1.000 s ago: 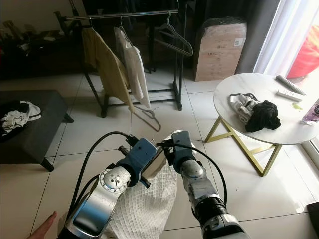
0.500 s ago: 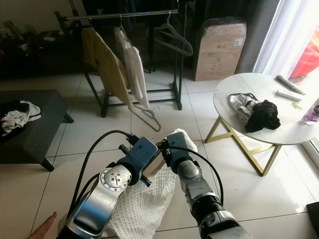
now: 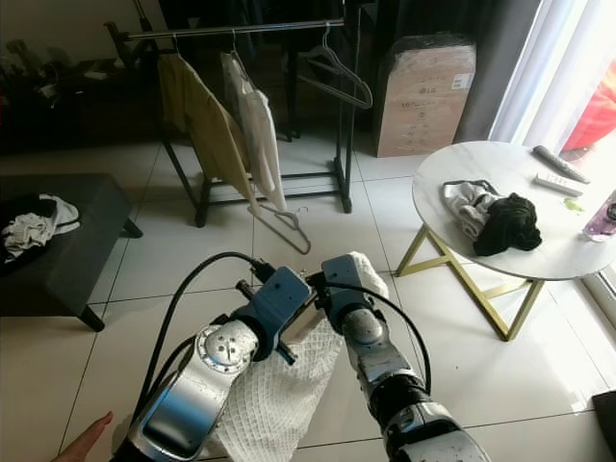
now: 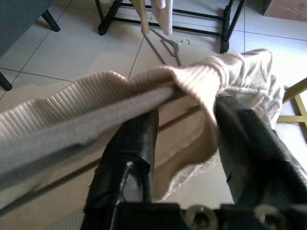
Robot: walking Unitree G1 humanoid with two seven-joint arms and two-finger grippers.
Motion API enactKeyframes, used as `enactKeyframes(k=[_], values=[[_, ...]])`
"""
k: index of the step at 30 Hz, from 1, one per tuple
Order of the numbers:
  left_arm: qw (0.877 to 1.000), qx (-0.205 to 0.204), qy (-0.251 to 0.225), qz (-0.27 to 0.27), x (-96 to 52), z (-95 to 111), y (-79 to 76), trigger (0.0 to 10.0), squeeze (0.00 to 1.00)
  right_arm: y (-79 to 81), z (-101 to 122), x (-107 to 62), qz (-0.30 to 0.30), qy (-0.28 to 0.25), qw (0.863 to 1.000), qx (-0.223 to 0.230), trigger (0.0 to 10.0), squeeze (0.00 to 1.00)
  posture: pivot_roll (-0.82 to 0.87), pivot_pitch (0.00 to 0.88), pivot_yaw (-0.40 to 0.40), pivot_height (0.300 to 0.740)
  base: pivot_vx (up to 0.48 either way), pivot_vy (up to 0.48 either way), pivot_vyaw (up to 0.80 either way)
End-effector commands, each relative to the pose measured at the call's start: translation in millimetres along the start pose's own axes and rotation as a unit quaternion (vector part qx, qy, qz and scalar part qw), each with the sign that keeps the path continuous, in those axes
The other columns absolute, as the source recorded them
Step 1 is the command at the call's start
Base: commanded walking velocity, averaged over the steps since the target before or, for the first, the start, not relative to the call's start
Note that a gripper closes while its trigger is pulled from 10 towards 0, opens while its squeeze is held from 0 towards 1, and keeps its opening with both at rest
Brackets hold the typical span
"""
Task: Hang hanger
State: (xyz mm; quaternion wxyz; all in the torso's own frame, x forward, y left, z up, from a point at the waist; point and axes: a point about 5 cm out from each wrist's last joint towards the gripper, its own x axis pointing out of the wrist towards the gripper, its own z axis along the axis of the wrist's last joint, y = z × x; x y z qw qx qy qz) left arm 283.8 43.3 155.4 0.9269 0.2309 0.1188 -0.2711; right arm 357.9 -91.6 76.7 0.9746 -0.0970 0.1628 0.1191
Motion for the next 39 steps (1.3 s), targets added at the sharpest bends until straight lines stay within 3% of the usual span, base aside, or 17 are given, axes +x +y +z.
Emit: enactKeyframes(k=[1,28,36,39], values=[[1.0,0.007,-0.012,-0.002,-3.7,6,0.0,10.0,0.0,2.2,3,0.9,0.004,-0.005,1.0,0.001,0.0,0.0,0.0,0.158,0.015,0.74,0.0,0.0,0.0],[0.999,0.04,0.013,-0.025,-9.6,-7,0.6,10.0,0.0,-15.4,0,-0.8,-0.019,-0.009,0.998,-0.051,0.0,0.0,0.0,0.157,0.017,0.74,0.0,0.0,0.0],[0.994,0.075,0.029,-0.071,-23.6,-18,4.0,10.0,0.0,-26.1,-2,-2.3,-0.027,-0.007,0.997,-0.066,0.0,0.0,0.0,0.158,0.018,0.74,0.0,0.0,0.0],[0.99,0.092,0.034,-0.101,-35.9,-24,8.2,10.0,0.0,-31.3,-5,-3.3,-0.03,-0.001,0.997,-0.073,0.0,0.0,0.01,0.16,0.017,0.74,0.0,0.0,0.0]])
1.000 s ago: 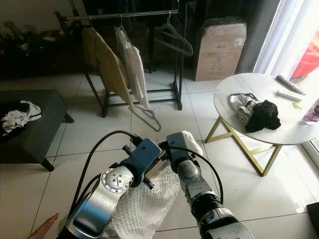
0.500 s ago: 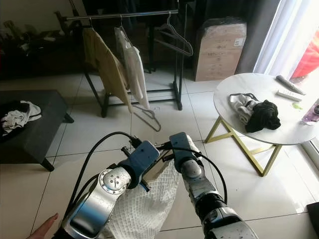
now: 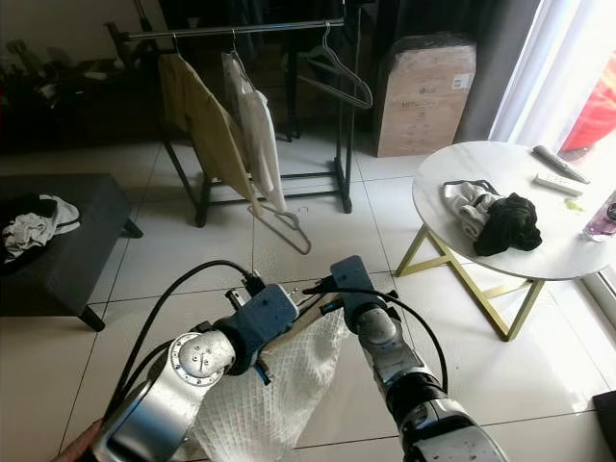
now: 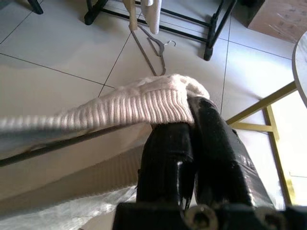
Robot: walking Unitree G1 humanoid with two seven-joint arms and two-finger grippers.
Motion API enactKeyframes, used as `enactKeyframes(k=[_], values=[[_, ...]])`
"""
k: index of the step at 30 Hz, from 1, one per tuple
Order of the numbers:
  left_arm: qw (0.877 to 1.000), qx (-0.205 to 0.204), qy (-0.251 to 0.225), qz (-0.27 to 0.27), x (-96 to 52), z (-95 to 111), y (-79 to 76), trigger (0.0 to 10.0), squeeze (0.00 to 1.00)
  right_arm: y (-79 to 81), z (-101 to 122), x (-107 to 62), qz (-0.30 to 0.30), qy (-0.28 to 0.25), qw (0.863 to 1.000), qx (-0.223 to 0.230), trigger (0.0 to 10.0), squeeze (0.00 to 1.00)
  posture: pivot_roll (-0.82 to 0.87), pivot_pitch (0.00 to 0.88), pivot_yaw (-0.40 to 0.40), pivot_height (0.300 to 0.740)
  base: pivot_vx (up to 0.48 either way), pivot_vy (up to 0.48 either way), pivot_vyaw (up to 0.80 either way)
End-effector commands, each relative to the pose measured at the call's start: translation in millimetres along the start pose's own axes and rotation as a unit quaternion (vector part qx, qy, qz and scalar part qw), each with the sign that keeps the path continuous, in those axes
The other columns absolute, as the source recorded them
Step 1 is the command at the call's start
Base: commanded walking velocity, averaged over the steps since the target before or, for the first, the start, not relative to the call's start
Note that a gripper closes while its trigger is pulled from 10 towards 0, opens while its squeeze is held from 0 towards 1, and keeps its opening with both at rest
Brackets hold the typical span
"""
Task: Hang hanger
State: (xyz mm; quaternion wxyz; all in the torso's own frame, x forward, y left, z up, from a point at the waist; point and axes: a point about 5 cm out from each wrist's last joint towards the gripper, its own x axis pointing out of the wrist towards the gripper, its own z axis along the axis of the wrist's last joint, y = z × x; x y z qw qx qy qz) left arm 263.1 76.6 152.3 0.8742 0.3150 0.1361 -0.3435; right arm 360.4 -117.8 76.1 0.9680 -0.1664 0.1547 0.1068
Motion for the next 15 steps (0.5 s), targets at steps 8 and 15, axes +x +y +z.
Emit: enactKeyframes(k=[8,15], values=[[0.997,0.004,-0.03,-0.073,-28.2,-5,-4.3,10.0,0.0,-10.7,-7,-1.4,-0.006,0.009,1.0,-0.016,0.0,0.0,0.01,0.162,0.015,0.74,0.0,0.0,0.0],[0.996,0.0,-0.078,-0.05,-46.1,0,13.0,10.0,0.0,-14.4,-15,-2.9,0.002,0.028,0.999,-0.026,0.0,0.0,0.01,0.164,0.011,0.74,0.0,0.0,0.0]])
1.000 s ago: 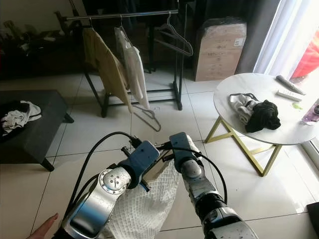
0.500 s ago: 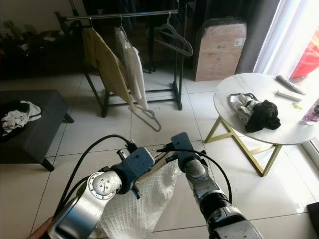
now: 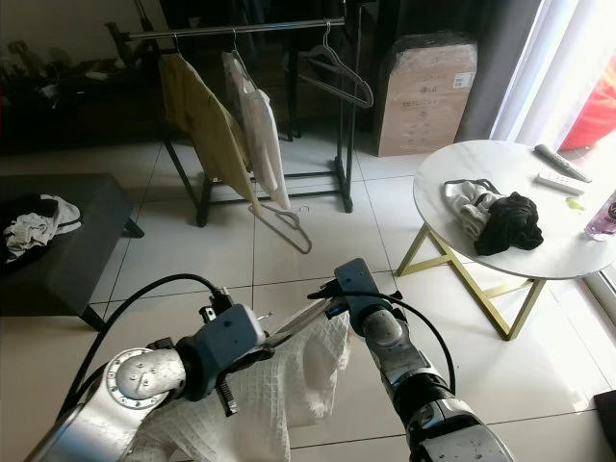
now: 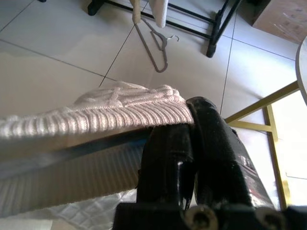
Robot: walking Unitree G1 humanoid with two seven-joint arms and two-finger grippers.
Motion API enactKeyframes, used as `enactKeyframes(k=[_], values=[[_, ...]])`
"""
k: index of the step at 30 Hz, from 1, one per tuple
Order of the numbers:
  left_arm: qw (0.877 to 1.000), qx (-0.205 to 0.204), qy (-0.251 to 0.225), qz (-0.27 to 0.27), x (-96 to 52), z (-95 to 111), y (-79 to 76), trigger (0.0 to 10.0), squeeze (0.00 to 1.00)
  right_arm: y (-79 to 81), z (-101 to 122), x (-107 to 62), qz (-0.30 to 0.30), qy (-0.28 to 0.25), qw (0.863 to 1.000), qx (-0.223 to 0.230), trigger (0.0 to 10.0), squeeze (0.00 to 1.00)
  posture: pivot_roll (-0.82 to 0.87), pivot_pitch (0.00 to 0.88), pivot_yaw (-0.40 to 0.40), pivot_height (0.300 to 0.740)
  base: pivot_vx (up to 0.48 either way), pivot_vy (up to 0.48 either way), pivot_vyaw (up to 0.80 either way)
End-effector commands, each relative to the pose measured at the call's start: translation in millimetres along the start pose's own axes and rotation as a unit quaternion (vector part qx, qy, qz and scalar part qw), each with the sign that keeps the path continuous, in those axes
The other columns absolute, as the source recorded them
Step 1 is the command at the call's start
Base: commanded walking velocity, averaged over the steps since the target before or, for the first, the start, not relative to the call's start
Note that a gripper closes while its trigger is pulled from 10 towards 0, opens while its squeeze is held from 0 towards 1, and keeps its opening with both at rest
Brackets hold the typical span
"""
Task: Hang hanger
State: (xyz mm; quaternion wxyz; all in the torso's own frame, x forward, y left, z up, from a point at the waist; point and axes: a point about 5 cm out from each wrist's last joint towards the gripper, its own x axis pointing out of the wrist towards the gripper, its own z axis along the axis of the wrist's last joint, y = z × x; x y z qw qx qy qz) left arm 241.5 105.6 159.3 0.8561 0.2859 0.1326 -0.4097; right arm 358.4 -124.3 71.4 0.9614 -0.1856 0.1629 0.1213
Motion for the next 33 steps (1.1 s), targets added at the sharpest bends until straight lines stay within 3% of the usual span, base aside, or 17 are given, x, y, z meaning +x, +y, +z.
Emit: enactKeyframes(k=[1,7,10,17,20,23,26,28,29,33], values=[[0.999,0.014,-0.046,0.016,-12.4,15,6.3,10.0,0.0,-9.9,-8,-1.7,-0.01,0.019,1.0,-0.005,0.0,0.0,0.01,0.164,0.011,0.74,0.0,0.0,0.0],[0.994,0.015,-0.107,0.033,-23.5,31,12.0,10.0,0.0,-11.0,-21,-4.5,0.0,0.042,0.999,-0.004,0.0,0.0,0.01,0.167,0.006,0.74,0.0,0.0,0.0],[0.99,0.0,-0.129,0.061,-25.5,37,19.9,10.0,0.0,-13.4,-29,-6.5,0.003,0.06,0.998,0.023,0.0,0.0,0.02,0.168,0.005,0.74,0.0,0.0,0.0],[0.984,-0.035,-0.175,-0.009,-34.7,44,11.2,10.0,0.0,-9.1,-41,-9.6,0.033,0.084,0.992,0.093,0.0,0.0,0.01,0.174,0.005,0.74,0.0,0.0,0.0],[0.985,-0.041,-0.164,-0.025,-39.8,42,12.6,10.0,0.0,-16.1,-42,-10.3,0.015,0.085,0.993,0.082,0.0,0.0,0.02,0.179,0.007,0.74,0.0,0.0,0.0],[0.993,-0.027,-0.084,-0.08,-44.9,22,3.5,10.0,0.0,-33.5,-36,-10.4,-0.025,0.066,0.996,0.052,0.0,0.0,0.02,0.183,0.009,0.74,0.0,0.0,0.0],[0.992,-0.006,-0.008,-0.124,-48.0,-2,-9.0,10.0,0.0,-43.6,-26,-9.0,-0.032,0.048,0.996,0.072,0.0,0.0,0.01,0.186,0.012,0.74,0.0,0.0,0.0],[0.995,-0.007,-0.01,-0.097,-42.8,-3,-6.2,10.0,0.0,-44.4,-24,-8.4,-0.019,0.049,0.995,0.087,0.0,0.0,0.01,0.187,0.009,0.74,0.0,0.0,0.0],[0.996,-0.013,-0.039,-0.081,-39.9,5,-3.0,10.0,0.0,-43.4,-25,-8.5,-0.007,0.054,0.995,0.088,0.0,0.0,0.01,0.187,0.006,0.74,0.0,0.0,0.0],[0.995,-0.001,-0.077,-0.069,-42.8,19,1.6,10.0,0.0,-41.9,-30,-9.8,0.0,0.065,0.994,0.087,0.0,0.0,0.01,0.188,0.006,0.74,0.0,0.0,0.0]])
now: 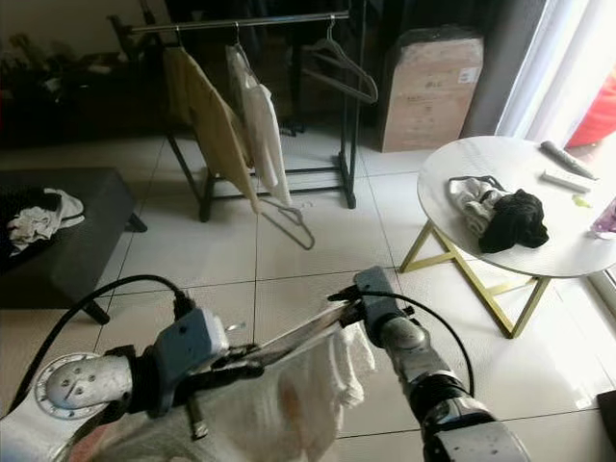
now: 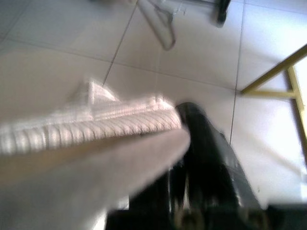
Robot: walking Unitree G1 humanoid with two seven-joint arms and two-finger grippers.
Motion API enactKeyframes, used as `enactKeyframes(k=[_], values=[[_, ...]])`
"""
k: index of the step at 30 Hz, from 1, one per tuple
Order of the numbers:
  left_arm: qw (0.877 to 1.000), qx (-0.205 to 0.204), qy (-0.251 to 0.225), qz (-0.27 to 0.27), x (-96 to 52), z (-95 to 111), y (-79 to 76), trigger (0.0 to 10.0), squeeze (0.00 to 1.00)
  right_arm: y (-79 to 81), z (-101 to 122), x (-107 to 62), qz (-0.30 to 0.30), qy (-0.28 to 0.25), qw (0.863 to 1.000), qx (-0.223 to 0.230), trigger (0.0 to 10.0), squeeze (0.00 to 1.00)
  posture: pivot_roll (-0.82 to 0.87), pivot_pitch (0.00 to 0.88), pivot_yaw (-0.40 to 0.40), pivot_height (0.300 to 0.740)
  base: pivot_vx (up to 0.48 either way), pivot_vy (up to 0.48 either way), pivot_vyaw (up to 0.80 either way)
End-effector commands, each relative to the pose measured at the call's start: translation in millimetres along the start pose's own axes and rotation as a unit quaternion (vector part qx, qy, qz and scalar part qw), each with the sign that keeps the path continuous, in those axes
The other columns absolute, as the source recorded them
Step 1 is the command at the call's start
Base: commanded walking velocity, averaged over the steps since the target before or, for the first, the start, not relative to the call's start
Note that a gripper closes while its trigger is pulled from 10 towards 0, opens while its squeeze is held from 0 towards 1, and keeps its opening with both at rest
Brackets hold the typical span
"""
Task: Hang hanger
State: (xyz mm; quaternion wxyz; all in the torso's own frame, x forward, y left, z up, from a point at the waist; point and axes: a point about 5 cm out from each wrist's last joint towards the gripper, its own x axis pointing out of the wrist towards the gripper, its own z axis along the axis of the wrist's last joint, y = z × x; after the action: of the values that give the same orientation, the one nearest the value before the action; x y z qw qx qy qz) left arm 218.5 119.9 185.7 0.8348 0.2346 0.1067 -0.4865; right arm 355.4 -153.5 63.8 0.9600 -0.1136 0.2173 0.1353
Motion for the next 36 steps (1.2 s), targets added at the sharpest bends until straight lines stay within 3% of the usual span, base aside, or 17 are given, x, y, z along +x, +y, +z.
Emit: enactKeyframes(k=[1,5,12,16,18,25,29,32,36], values=[[1.0,0.022,-0.016,0.012,-7.8,8,2.9,10.0,0.0,-19.2,-10,-5.5,-0.033,0.025,0.999,0.016,0.0,0.0,0.01,0.187,0.006,0.74,0.0,0.0,0.0],[0.996,0.038,-0.052,0.059,-11.4,17,11.6,10.0,0.0,-14.7,-18,-5.8,-0.022,0.039,0.998,0.049,0.0,0.0,0.02,0.188,0.007,0.74,0.0,0.0,0.0],[0.986,0.039,-0.048,0.156,-13.5,19,31.3,10.0,0.0,-20.6,-24,-8.0,-0.044,0.049,0.994,0.087,0.0,0.0,0.02,0.183,0.006,0.74,0.0,0.0,0.0],[0.982,0.045,-0.05,0.176,-14.4,19,35.4,10.0,0.0,-22.9,-22,-8.1,-0.05,0.042,0.991,0.114,0.0,0.0,0.02,0.182,0.007,0.74,0.0,0.0,0.0],[0.969,0.041,-0.049,0.238,-15.0,20,46.6,10.0,0.0,-28.4,-19,-8.7,-0.072,0.034,0.989,0.124,0.0,0.0,0.02,0.18,0.007,0.74,0.0,0.0,0.0],[0.963,0.028,-0.049,0.264,-12.1,20,51.9,10.0,0.0,-23.6,-17,-7.0,-0.055,0.029,0.988,0.144,0.0,0.0,0.02,0.18,0.008,0.74,0.0,0.0,0.0],[0.95,-0.019,-0.096,0.298,4.5,27,49.0,10.0,0.0,-5.5,-9,-2.5,0.012,0.013,0.989,0.149,0.0,0.0,0.02,0.18,0.006,0.74,0.0,0.0,0.0],[0.943,-0.052,-0.156,0.29,20.1,37,40.6,10.0,0.0,12.9,-8,-0.4,0.082,0.014,0.988,0.127,0.0,0.0,0.02,0.18,0.005,0.74,0.0,0.0,0.0],[0.938,-0.072,-0.183,0.287,31.8,39,35.3,10.0,0.0,29.8,-9,-1.2,0.16,0.017,0.982,0.094,0.0,0.0,0.01,0.178,0.005,0.74,0.0,0.0,0.0]])
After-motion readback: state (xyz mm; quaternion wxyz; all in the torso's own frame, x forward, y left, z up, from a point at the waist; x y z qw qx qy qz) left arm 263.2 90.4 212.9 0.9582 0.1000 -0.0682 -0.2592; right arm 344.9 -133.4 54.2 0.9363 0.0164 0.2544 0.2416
